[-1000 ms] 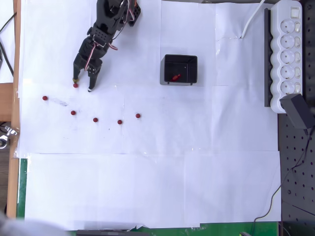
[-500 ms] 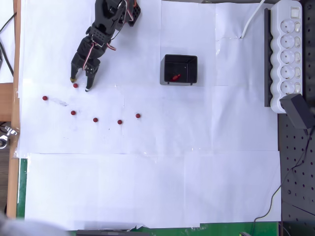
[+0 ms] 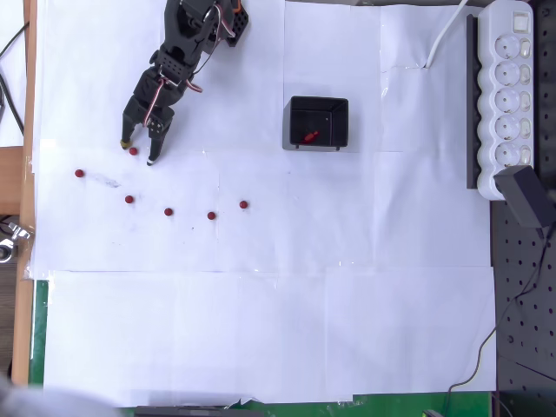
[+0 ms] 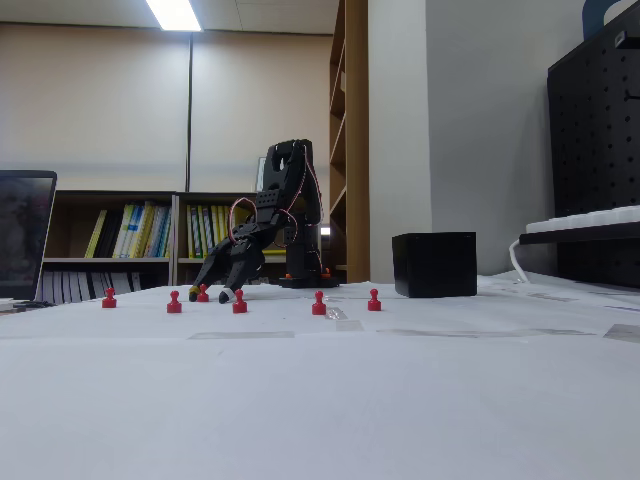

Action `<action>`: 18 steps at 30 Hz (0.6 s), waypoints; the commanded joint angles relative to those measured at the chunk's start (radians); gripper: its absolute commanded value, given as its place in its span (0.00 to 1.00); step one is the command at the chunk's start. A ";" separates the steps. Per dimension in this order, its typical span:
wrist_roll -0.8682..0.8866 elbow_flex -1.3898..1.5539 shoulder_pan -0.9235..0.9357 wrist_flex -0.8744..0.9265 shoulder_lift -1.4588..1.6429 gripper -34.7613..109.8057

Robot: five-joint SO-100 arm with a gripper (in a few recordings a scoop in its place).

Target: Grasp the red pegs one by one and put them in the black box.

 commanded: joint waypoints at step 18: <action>-0.028 0.029 0.003 -0.020 0.008 0.31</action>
